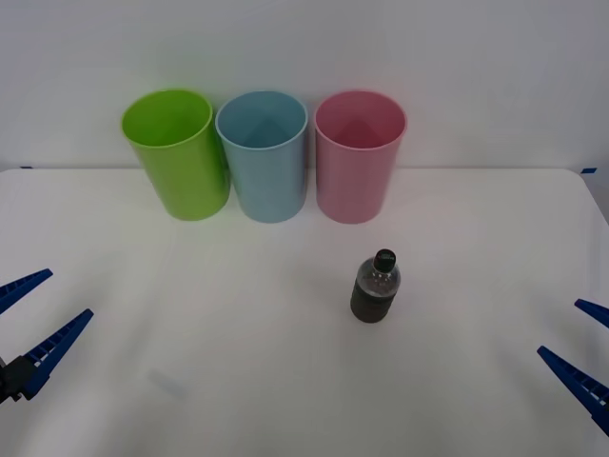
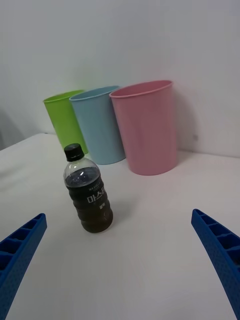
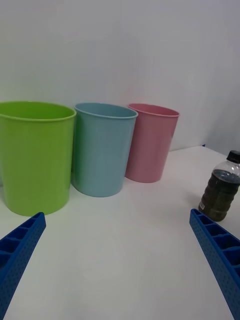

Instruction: Grasp the object on the table and drop it into the matching bin: aluminum can to the light blue bin, PET bottle to the pink bin.

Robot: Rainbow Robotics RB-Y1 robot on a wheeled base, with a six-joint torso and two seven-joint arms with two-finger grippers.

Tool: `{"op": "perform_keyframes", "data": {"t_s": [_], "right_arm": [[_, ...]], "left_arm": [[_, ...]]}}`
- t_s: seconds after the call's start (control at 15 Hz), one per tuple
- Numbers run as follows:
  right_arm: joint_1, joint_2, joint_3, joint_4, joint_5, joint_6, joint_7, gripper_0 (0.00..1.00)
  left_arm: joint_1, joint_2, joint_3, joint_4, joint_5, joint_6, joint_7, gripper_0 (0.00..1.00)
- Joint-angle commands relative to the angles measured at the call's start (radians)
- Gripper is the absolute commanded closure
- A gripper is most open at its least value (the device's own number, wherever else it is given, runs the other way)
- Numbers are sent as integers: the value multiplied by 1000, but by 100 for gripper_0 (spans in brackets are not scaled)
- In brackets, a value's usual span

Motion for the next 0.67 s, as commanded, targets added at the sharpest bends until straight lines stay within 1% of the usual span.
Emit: {"op": "perform_keyframes", "data": {"t_s": [0.07, 0.2, 0.33, 0.53, 0.67], "right_arm": [[17, 3, 10, 14, -2, -1, 109, 0], [5, 1, 40, 63, -4, -3, 204, 0], [-19, 3, 72, 114, -2, -3, 265, 0], [-58, 3, 138, 167, 4, 8, 282, 0], [-85, 3, 199, 179, 10, 54, 293, 0]], "left_arm": [[0, 0, 0, 0, 0, 0, 0, 0], [0, 0, 0, 0, 0, 0, 0, 0], [0, 0, 0, 0, 0, 0, 0, 0], [0, 0, 0, 0, 0, 0, 0, 0], [0, 0, 0, 0, 0, 0, 0, 0]]}}
